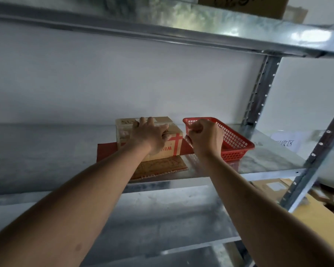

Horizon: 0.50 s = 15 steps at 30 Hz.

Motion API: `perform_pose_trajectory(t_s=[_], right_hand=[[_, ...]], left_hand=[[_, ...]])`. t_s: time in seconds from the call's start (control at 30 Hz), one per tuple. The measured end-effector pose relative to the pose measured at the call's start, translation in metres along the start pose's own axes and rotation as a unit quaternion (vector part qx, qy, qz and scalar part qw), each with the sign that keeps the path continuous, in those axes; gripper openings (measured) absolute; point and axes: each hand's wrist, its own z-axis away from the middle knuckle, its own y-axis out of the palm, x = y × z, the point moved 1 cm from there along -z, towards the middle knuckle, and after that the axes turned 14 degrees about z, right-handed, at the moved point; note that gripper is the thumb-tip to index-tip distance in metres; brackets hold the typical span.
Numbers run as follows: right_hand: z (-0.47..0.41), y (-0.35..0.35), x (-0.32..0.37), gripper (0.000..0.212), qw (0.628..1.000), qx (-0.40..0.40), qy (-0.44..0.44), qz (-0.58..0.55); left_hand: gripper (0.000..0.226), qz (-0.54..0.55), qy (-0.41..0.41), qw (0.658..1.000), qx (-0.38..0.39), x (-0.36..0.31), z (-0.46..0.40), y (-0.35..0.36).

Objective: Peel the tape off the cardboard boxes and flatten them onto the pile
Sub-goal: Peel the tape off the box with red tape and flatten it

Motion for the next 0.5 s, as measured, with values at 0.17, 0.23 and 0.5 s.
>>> perform_pose_trajectory(t_s=[0.17,0.23,0.5], right_hand=[[-0.038,-0.012,-0.04,0.005,0.998,0.029,-0.023,0.059],[-0.049,-0.009,-0.052,0.006,0.994,0.052,-0.034,0.09],[-0.069,-0.004,-0.066,0.011,0.988,0.082,-0.062,0.116]], left_hand=[[0.058,-0.009,-0.031,0.999,0.008,-0.037,-0.007,0.0],[0.058,-0.005,-0.044,0.999,0.019,-0.044,-0.009,-0.001],[0.06,0.003,-0.053,0.998,0.035,-0.039,-0.015,-0.003]])
